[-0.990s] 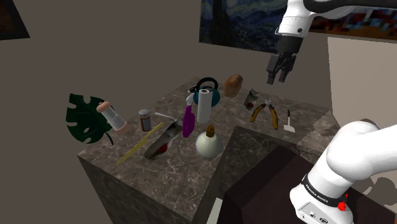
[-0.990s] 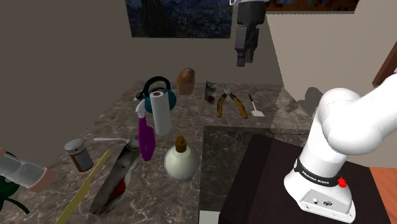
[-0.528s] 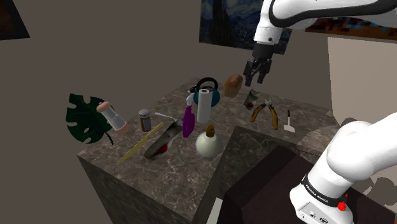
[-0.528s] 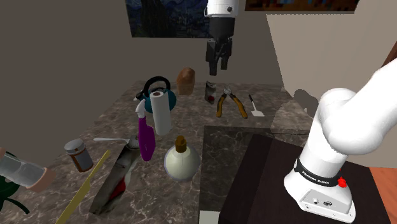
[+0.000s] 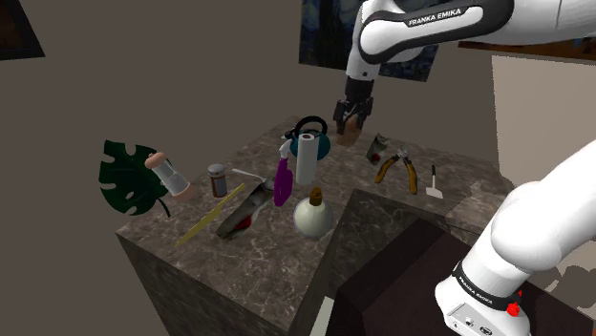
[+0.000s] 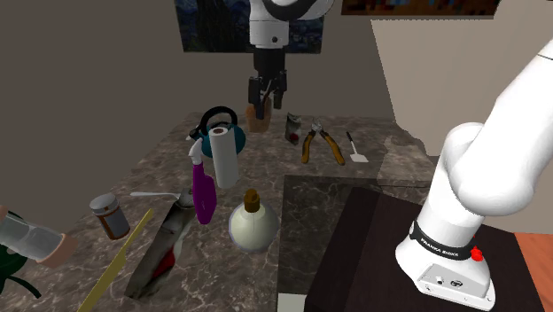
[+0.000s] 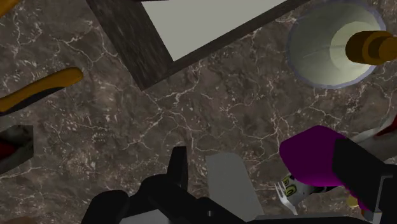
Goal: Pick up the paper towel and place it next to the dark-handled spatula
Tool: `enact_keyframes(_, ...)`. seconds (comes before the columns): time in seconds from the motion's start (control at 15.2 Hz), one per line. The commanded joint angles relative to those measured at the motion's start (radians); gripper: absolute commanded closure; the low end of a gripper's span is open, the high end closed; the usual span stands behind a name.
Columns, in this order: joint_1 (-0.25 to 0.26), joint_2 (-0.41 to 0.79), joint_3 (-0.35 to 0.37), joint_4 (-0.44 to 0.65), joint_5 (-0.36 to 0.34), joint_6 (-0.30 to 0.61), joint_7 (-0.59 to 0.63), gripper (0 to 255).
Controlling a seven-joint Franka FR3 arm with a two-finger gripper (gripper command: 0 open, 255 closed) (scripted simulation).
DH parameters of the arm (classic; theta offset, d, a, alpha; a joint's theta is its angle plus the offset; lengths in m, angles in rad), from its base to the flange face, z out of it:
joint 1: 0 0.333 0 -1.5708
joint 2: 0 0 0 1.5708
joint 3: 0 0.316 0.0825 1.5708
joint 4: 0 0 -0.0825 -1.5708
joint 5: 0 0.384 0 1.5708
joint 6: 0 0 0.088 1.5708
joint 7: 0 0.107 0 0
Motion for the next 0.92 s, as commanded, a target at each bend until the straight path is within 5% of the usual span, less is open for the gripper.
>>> enact_keyframes(0.0, 0.001, 0.073, 0.007, 0.050, -0.012, 0.031, 0.007, 0)
enact_keyframes(0.86, 0.028, 0.563, 0.028, 0.485, -0.115, 0.126, 0.067, 0)
